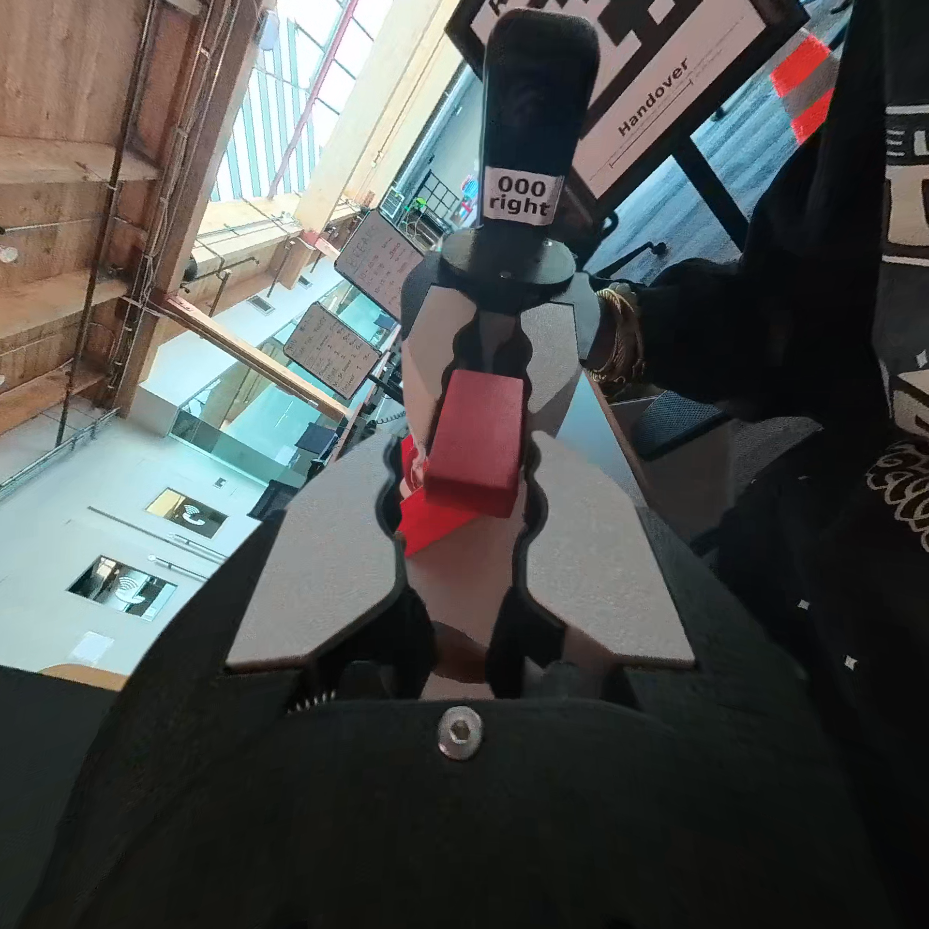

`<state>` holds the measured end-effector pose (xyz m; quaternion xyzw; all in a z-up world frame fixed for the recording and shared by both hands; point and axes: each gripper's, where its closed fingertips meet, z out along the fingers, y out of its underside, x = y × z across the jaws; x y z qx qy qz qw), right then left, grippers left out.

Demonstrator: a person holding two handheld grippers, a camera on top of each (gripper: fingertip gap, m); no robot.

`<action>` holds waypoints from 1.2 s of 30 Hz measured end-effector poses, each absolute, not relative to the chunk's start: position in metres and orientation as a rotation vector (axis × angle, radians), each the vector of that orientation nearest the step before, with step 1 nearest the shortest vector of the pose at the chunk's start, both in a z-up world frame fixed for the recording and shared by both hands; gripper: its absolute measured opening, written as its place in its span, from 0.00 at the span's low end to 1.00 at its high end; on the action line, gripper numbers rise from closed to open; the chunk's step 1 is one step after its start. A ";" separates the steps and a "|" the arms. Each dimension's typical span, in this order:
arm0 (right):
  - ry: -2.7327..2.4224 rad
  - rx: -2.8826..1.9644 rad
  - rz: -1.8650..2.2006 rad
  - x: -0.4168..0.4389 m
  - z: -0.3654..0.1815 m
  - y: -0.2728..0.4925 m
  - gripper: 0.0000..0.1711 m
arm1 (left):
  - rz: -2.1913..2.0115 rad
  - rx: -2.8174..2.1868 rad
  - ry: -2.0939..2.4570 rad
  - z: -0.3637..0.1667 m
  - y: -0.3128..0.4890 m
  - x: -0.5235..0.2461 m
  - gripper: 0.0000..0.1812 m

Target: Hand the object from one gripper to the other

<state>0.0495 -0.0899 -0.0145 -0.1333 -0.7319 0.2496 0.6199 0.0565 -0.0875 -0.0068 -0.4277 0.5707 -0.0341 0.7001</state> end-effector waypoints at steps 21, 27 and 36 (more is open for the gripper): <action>-1.485 0.069 0.087 0.047 -0.007 -0.102 0.18 | -0.680 -1.338 1.204 -0.015 -0.097 0.045 0.19; -1.572 -0.062 0.170 0.045 -0.012 -0.095 0.10 | -0.575 -1.191 1.187 -0.006 -0.090 0.044 0.23; -1.650 -0.259 0.558 0.052 -0.009 -0.093 0.10 | -0.081 -0.991 1.305 -0.014 -0.084 0.051 0.11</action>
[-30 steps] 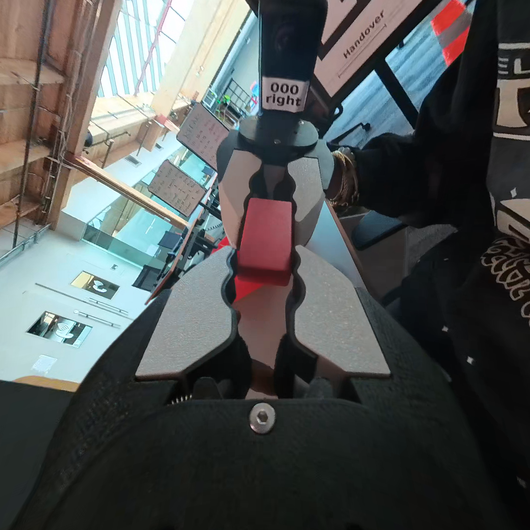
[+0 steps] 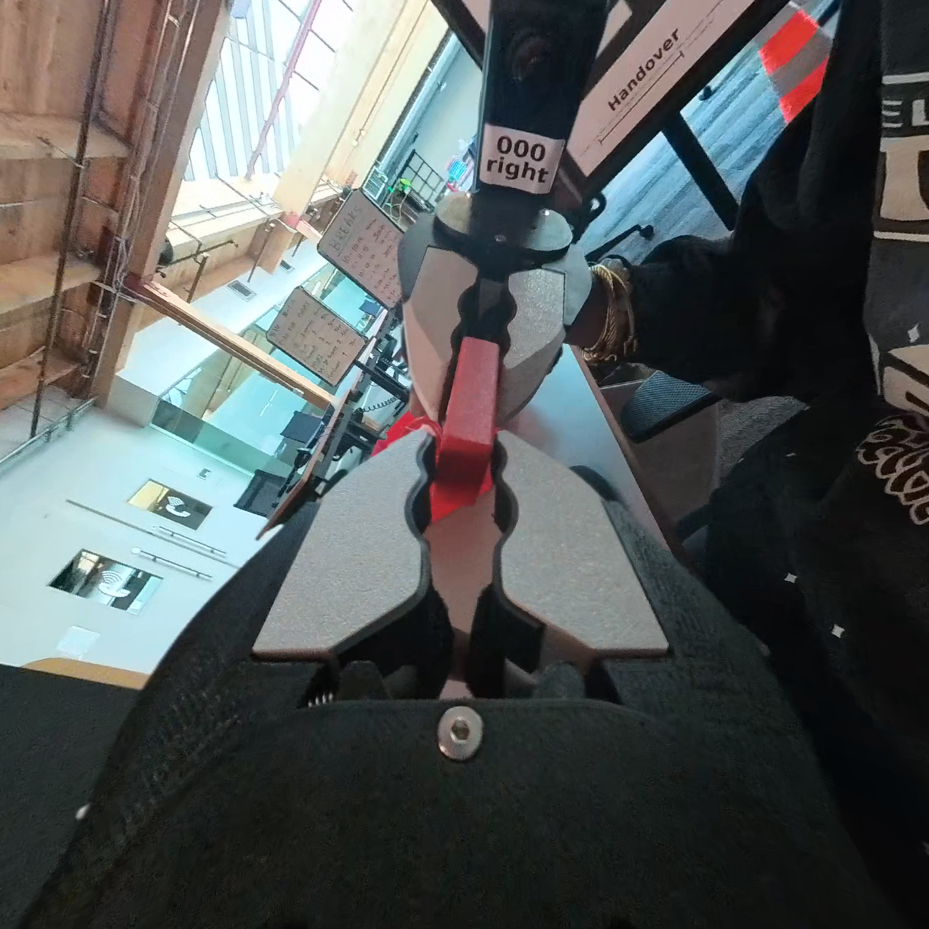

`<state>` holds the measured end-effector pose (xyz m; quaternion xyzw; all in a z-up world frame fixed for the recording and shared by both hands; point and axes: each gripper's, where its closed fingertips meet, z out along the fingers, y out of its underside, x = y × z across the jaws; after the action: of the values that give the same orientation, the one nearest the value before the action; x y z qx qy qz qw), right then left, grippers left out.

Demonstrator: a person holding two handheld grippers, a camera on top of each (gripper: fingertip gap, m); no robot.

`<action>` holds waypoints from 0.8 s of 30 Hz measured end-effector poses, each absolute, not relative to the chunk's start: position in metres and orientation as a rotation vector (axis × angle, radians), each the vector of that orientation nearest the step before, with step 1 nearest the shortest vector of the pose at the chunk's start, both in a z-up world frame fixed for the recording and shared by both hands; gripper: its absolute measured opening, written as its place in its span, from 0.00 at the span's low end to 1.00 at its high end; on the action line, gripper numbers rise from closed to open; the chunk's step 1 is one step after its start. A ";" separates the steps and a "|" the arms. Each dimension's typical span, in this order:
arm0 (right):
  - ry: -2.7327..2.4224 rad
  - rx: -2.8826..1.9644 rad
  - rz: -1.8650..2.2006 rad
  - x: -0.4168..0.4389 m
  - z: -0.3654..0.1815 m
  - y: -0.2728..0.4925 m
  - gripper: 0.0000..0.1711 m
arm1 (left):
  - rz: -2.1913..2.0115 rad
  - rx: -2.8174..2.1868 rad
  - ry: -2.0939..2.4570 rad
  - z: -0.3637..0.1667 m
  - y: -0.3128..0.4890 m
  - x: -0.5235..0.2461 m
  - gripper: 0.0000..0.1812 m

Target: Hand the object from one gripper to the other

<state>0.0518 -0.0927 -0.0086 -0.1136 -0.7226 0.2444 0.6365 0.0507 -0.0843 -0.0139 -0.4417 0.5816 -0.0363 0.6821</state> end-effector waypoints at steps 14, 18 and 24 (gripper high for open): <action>-1.575 0.002 0.073 0.043 -0.019 -0.091 0.22 | -0.894 -1.500 1.181 -0.028 -0.097 0.046 0.09; -1.579 0.021 0.087 0.042 -0.020 -0.097 0.21 | -0.941 -1.525 1.172 -0.028 -0.099 0.045 0.09; -1.637 -0.096 0.208 0.043 -0.021 -0.094 0.21 | -0.638 -1.286 1.227 -0.019 -0.091 0.044 0.21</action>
<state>0.0431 -0.0938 -0.0207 -0.0428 -0.7286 0.0925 0.6773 0.0440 -0.0905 -0.0192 -0.5518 0.5263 -0.2735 0.5863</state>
